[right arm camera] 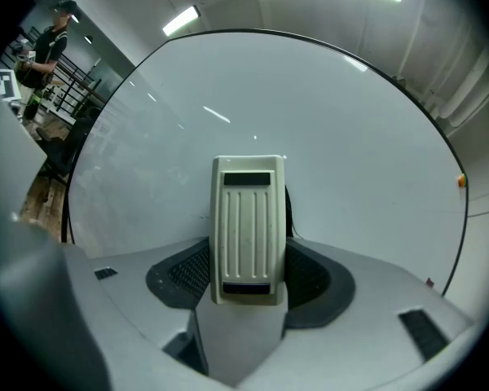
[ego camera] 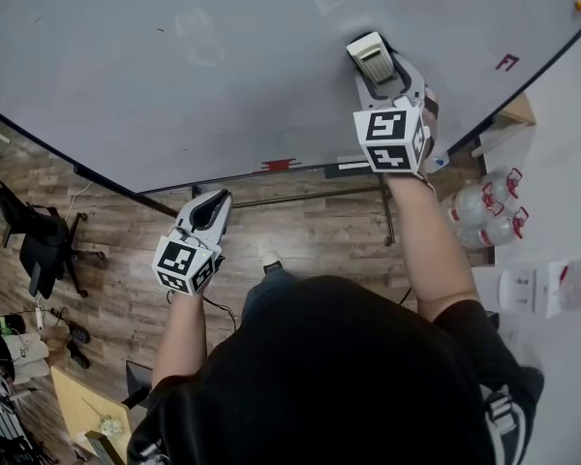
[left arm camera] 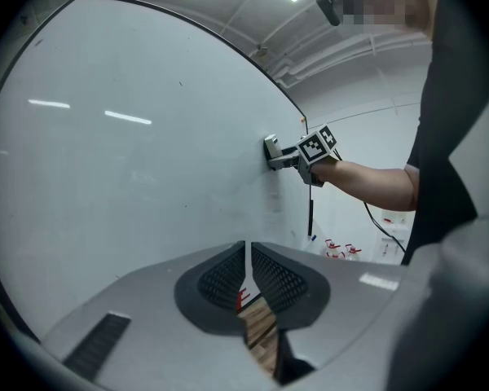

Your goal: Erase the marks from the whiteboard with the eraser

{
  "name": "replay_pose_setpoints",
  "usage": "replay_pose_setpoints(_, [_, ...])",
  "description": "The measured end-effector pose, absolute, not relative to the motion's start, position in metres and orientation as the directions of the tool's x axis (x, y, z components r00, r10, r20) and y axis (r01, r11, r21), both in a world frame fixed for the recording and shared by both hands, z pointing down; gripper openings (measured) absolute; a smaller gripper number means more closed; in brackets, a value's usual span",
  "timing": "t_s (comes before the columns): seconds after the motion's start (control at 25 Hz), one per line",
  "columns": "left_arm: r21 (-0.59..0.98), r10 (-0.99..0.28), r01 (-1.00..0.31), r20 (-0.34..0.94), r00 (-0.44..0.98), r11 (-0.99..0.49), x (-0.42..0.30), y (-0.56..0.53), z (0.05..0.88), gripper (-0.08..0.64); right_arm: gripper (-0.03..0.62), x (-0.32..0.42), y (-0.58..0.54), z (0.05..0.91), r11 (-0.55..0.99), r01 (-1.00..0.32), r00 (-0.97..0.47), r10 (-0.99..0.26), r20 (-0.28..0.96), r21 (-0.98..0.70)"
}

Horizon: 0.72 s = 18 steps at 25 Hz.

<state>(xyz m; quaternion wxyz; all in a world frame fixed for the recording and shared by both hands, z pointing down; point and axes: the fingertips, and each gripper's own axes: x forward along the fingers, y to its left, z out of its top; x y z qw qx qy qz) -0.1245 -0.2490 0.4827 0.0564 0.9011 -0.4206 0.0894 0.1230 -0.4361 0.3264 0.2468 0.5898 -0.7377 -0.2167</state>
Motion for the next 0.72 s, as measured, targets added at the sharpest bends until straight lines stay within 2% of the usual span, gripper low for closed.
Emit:
replay_pose_setpoints(0.24, [0.031,-0.76,-0.782,0.214,0.614,-0.623,-0.131,-0.243,0.486,0.015,0.245,0.076,-0.428,0.321,0.241,-0.723,-0.251,-0.965,0.079,0.647])
replay_pose_setpoints(0.48, [0.04,-0.771,-0.796,0.224,0.596,-0.604,-0.136,-0.237,0.49,0.015,0.245,0.021,-0.42,0.356,0.288,-0.63,-0.323,-0.942,0.094,0.721])
replay_pose_setpoints(0.72, [0.046,-0.78,-0.807,0.23,0.582,-0.588,-0.14,-0.234,0.492,0.015,0.245,0.005,-0.416,0.378,0.297,-0.568,-0.344,-0.933,0.107,0.767])
